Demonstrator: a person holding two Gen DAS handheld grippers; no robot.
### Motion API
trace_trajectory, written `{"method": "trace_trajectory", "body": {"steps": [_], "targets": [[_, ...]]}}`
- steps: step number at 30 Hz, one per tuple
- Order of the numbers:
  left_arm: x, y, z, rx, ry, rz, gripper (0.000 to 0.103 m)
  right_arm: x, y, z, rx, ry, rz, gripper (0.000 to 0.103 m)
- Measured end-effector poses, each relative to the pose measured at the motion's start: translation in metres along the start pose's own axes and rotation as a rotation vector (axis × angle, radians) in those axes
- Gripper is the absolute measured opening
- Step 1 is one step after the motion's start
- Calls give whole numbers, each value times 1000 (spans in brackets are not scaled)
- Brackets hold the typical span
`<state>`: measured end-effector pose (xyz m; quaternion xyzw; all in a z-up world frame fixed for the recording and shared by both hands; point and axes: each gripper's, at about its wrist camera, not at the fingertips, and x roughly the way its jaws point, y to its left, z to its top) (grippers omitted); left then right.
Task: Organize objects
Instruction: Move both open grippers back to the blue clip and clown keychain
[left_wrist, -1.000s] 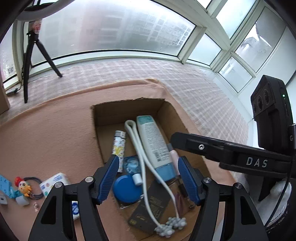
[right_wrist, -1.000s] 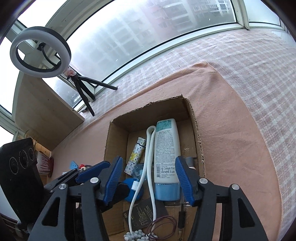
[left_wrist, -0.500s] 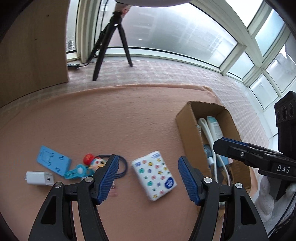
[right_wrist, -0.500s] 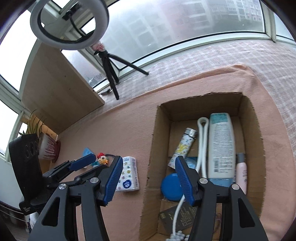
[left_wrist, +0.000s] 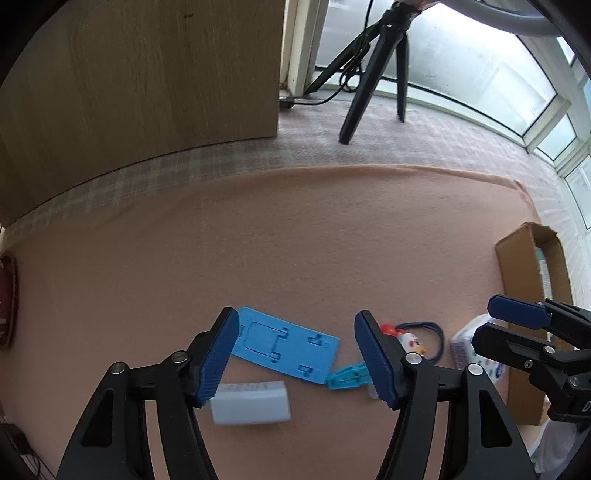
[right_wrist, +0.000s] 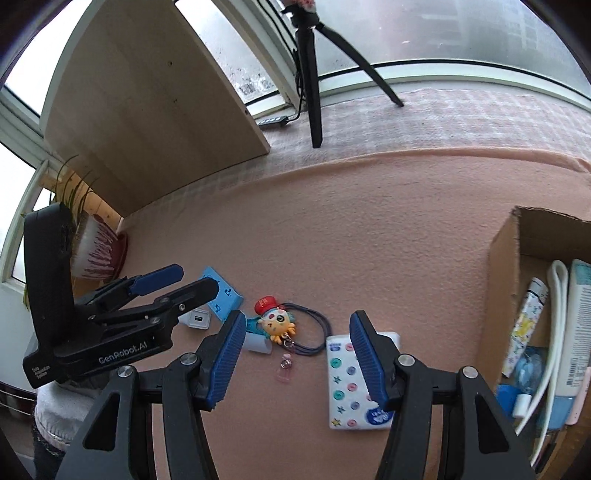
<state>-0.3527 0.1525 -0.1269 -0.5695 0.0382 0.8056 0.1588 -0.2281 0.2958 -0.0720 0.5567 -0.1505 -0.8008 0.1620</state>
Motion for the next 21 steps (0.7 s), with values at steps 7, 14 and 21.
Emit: {"method": "trace_trajectory", "body": {"steps": [7, 14, 21], "targets": [[34, 22, 11, -16, 56, 9, 40, 52, 20, 18, -3, 91, -22, 37], [41, 13, 8, 36, 63, -4, 37, 80, 26, 21, -2, 136, -64, 35], [35, -8, -14, 126, 86, -53, 33, 82, 30, 4, -26, 176, -70, 29]]}}
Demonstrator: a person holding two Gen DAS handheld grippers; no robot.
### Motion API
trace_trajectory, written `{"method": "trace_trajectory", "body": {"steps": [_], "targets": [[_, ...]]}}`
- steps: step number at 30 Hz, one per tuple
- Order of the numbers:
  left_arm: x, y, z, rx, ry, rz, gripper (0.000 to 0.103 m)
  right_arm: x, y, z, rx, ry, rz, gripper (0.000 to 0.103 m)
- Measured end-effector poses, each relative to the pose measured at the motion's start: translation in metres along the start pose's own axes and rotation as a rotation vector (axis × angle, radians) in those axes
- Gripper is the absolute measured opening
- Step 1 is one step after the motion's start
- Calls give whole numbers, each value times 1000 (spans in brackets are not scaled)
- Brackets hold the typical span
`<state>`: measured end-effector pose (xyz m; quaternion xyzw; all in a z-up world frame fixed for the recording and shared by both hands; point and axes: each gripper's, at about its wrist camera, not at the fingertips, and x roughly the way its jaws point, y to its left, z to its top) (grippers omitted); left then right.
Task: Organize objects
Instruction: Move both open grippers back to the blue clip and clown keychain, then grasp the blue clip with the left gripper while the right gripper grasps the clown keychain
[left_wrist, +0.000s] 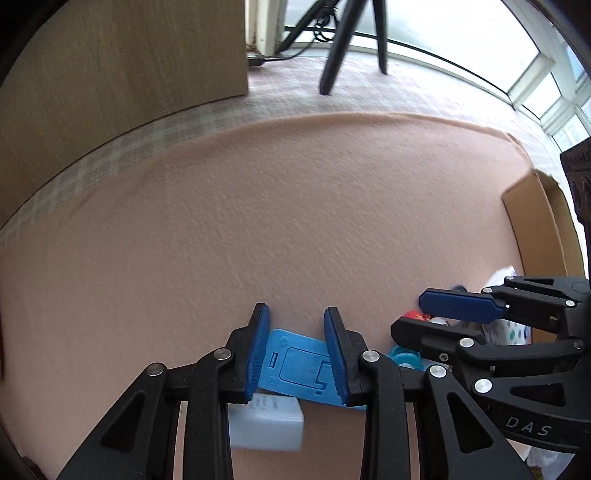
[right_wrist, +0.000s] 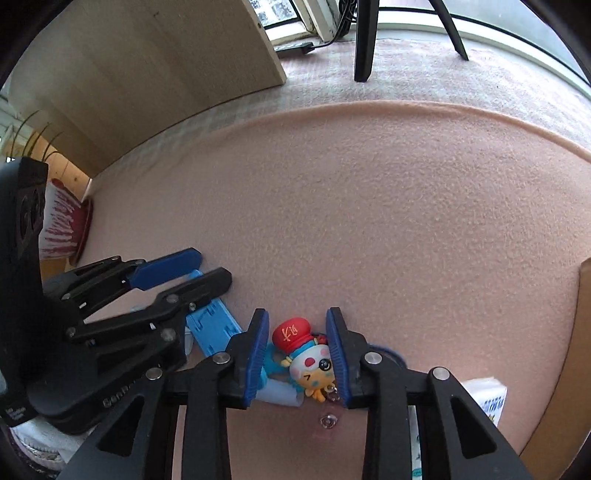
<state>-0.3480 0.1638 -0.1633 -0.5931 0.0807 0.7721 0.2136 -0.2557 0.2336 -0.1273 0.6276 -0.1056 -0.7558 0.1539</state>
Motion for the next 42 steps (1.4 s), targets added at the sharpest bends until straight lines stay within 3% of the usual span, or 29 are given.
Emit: {"method": "trace_trajectory", "body": {"steps": [8, 14, 19, 24, 31, 37, 42], "targets": [[-7, -37, -44, 102, 17, -41, 29, -11, -3, -50, -15, 20, 19, 28], [-13, -57, -78, 165, 6, -26, 29, -22, -14, -92, 34, -2, 65, 25], [-15, -61, -98, 160, -10, -11, 29, -32, -18, -131, 46, -22, 78, 24], [-26, -48, -115, 88, -36, 0, 29, -45, -24, -165, 49, -53, 84, 24], [-64, -40, -139, 28, -111, -4, 29, -84, -45, -186, 139, -180, 6, 24], [-79, -51, -153, 21, -138, -64, 29, -91, -44, -191, 111, -181, 22, 24], [-79, -78, -178, 42, -99, -130, 30, -83, -24, -189, 39, -161, 50, 24]]}}
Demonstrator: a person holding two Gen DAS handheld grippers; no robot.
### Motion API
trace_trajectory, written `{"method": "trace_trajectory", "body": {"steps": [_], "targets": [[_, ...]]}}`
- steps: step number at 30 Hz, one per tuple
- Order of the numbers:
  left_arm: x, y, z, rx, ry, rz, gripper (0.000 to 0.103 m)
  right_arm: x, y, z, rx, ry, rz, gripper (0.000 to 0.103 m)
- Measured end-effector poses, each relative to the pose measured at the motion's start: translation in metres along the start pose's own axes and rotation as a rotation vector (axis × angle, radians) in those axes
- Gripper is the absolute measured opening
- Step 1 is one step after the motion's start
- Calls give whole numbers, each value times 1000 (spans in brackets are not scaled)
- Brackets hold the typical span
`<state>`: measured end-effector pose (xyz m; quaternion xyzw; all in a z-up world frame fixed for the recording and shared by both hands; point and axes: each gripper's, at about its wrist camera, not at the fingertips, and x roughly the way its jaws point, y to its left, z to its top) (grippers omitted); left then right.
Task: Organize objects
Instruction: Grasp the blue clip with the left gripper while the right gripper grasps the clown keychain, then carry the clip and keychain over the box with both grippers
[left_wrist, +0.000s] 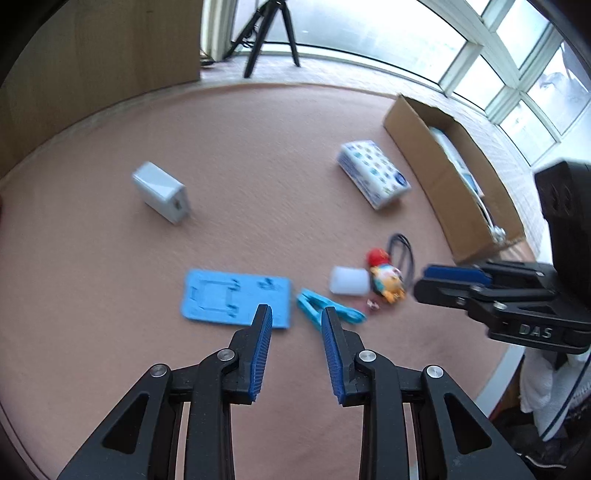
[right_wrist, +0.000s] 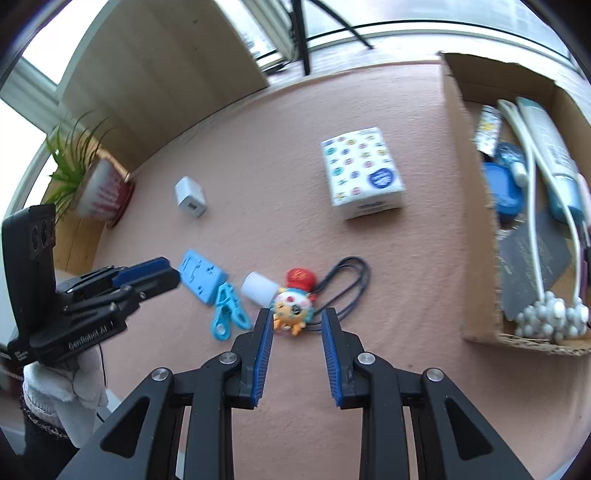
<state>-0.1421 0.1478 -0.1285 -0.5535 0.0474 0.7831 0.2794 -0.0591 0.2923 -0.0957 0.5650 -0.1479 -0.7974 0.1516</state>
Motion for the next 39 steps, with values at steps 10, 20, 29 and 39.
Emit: {"method": "trace_trajectory", "body": {"steps": [10, 20, 29, 39], "targets": [[25, -16, -4, -34, 45, -59, 32, 26, 8, 6, -44, 55, -39, 28], [36, -13, -10, -55, 54, -10, 31, 32, 9, 8, -66, 55, -81, 31], [31, -7, -17, -75, 39, -5, 6, 29, 11, 5, -73, 41, -80, 28], [11, 3, -22, -115, 2, -32, 6, 12, 10, 3, -24, 0, -28, 28]]}}
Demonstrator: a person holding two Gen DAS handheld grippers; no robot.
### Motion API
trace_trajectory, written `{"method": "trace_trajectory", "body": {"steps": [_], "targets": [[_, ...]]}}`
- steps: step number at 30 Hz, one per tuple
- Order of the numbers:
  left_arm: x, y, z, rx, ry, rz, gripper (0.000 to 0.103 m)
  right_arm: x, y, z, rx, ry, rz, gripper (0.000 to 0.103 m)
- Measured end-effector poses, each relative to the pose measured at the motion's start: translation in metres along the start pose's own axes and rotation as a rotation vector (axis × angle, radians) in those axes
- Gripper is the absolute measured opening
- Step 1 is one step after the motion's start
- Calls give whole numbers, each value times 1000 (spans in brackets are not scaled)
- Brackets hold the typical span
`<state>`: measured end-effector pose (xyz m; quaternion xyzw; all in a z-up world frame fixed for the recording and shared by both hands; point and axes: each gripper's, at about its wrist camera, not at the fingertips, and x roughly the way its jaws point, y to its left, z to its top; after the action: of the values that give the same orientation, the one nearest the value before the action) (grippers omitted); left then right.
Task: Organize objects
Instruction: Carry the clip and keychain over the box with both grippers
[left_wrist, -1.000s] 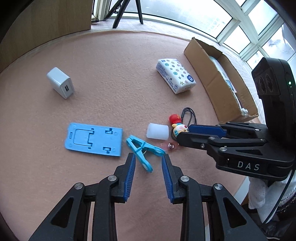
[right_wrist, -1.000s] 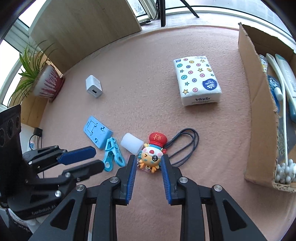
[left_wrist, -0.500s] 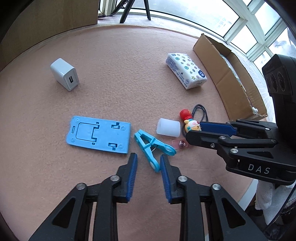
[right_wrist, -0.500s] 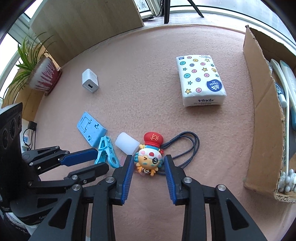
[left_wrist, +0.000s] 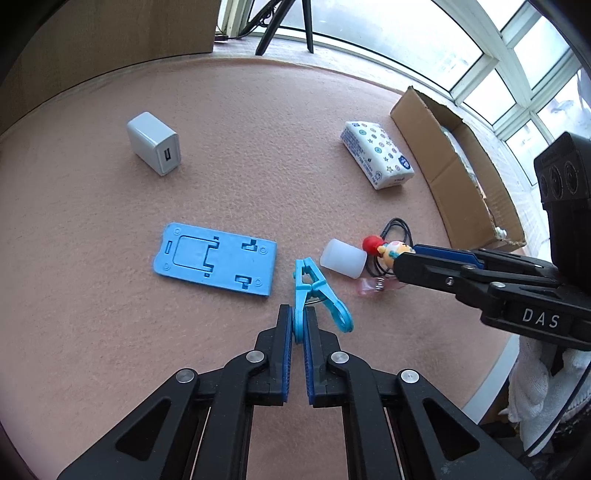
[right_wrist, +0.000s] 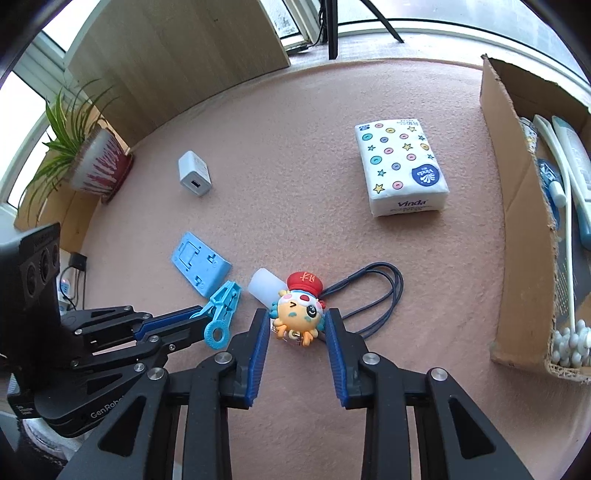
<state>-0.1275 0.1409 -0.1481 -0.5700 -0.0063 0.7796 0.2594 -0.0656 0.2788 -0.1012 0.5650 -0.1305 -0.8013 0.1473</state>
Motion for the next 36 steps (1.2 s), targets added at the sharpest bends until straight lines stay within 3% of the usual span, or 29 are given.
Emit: {"method": "trace_trajectory", "body": {"steps": [16, 25, 36], "targets": [[-16, -26, 31, 28, -71, -30, 6, -42, -31, 11, 134, -104, 70, 27], [-10, -75, 54, 111, -81, -67, 6, -84, -55, 13, 140, -197, -2, 27], [16, -155, 83, 226, -71, -134, 6, -135, -121, -1, 230, -282, -88, 27]]}}
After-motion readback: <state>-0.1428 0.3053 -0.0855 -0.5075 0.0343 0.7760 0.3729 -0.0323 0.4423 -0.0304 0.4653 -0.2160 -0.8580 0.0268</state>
